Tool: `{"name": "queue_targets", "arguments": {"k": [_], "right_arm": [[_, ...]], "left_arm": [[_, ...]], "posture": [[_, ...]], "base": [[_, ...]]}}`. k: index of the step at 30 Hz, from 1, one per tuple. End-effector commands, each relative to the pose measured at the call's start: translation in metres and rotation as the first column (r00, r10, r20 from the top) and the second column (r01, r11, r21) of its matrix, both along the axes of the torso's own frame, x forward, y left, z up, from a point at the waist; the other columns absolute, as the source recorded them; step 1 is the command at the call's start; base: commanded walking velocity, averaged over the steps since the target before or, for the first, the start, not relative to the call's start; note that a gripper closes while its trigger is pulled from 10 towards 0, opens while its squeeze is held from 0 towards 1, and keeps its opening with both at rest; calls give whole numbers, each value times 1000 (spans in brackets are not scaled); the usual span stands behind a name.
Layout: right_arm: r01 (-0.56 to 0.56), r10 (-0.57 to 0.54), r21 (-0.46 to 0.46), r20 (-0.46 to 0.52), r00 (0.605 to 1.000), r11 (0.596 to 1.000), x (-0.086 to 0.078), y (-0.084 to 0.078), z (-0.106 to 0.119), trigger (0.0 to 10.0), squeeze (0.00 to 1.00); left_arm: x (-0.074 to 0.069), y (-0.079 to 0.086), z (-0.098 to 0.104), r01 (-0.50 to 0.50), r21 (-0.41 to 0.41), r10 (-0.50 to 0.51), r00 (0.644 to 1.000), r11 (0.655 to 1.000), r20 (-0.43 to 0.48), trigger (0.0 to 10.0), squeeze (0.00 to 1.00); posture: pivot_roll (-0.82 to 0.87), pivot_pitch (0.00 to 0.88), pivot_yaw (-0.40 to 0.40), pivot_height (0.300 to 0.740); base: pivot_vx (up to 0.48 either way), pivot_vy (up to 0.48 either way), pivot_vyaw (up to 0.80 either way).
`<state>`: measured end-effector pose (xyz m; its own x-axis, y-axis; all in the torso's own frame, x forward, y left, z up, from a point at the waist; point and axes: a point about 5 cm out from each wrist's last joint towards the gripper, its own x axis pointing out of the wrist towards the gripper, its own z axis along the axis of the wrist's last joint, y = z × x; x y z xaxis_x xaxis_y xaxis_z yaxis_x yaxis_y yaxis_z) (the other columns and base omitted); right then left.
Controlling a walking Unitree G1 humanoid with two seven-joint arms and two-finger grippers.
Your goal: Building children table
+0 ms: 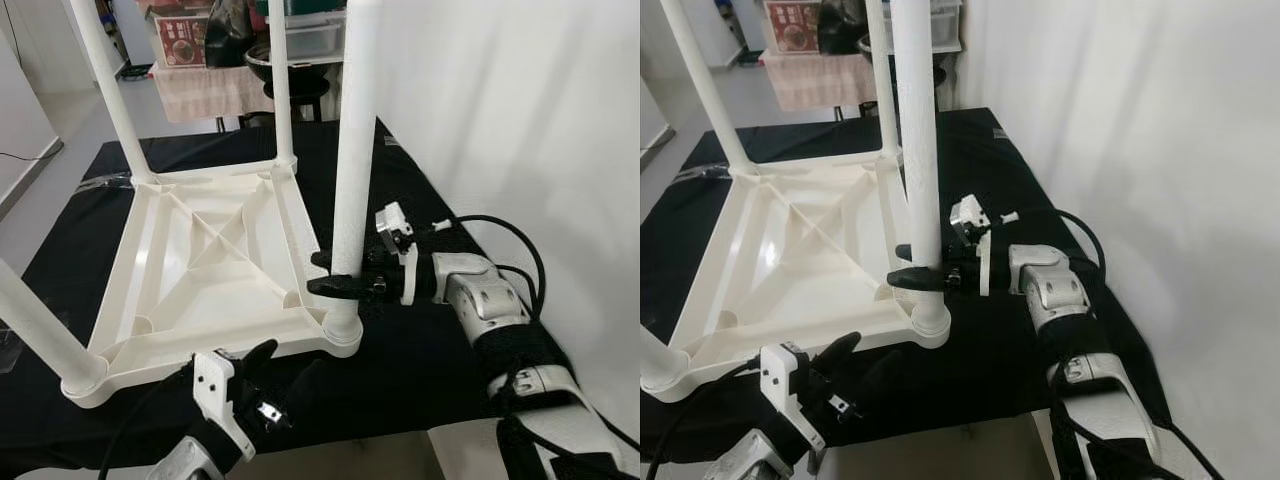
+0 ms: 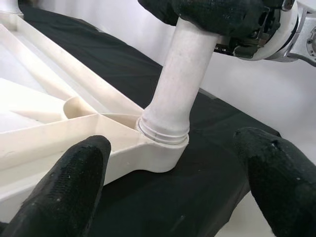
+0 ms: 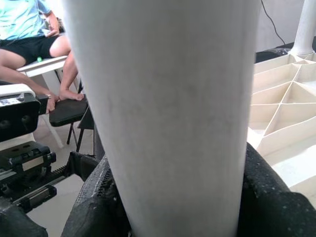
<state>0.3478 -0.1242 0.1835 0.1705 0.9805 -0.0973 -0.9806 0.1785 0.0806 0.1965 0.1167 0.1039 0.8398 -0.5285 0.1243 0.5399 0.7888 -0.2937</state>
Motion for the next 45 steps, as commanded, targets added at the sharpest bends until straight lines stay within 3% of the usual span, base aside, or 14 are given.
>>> {"name": "queue_targets", "arguments": {"k": [1,8,10,13,14,16,17,22,23,24,32,39,40,45], "right_arm": [[-1,1,14,-27,1000,1000,1,3,-3,0,0],[230,-231,-45,-10,973,972,-7,0,-25,0,0],[941,-932,-80,129,338,330,-2,-15,-42,0,0],[926,-918,-113,132,373,360,-21,-1,-55,0,0],[876,-871,-132,111,478,464,-33,12,-62,0,0],[876,-871,-132,111,478,464,-33,12,-62,0,0],[720,-720,-139,55,691,680,-33,26,-63,0,0],[674,-675,-131,42,737,727,-27,31,-57,0,0],[660,-659,-108,57,750,743,-26,33,-52,10000,0],[611,-610,-74,48,791,788,-25,39,-45,10000,1000],[305,-307,51,52,950,951,-30,54,-12,10000,1000],[228,-228,1,86,970,974,-18,41,-12,10000,1000],[185,-180,-37,107,978,982,-12,36,-12,10000,0],[61,-58,-54,55,997,997,-1,30,-8,10000,0]], "left_arm": [[0,1,-1,-4,-8,4,1000,1000,-1,10000,0],[-2,2,1,-7,-13,7,1000,1000,3,10000,0],[-4,4,2,-8,-15,8,1000,1000,4,10000,0],[-3,5,2,-7,-16,7,1000,1000,3,10000,0],[-3,6,2,-6,-16,6,1000,1000,2,10000,0],[-3,6,2,-6,-16,6,1000,1000,2,10000,0],[-2,4,2,5,-20,-5,1000,1000,1,10000,0],[-2,3,3,3,-23,-3,1000,1000,3,10000,0],[-1,4,3,-3,-25,3,1000,1000,4,10000,0],[-1,4,3,-6,-27,6,1000,1000,5,10000,0],[2,4,3,-1,-36,1,1000,999,5,10000,0],[2,3,3,-1,-38,1,1000,999,7,10000,0],[3,3,3,-3,-38,3,1000,999,8,10000,0],[4,2,2,-6,-38,6,1000,999,9,10000,0]], "posture": [[8,0,4,740],[6,0,-6,740],[-18,0,1,740],[-22,0,16,740],[-31,0,19,740],[-31,0,19,740],[-25,0,7,740],[-21,0,5,740],[-23,0,6,740],[-20,0,3,740],[-18,0,5,740],[-13,0,0,740],[-3,0,-3,740],[-2,0,-4,740]], "base": [[0,0,0],[0,0,0],[0,0,0],[0,0,0],[0,0,0],[0,0,0],[0,0,0],[0,0,0],[0,0,0],[0,0,0],[0,0,0],[0,0,0],[0,0,0],[0,0,0]]}}
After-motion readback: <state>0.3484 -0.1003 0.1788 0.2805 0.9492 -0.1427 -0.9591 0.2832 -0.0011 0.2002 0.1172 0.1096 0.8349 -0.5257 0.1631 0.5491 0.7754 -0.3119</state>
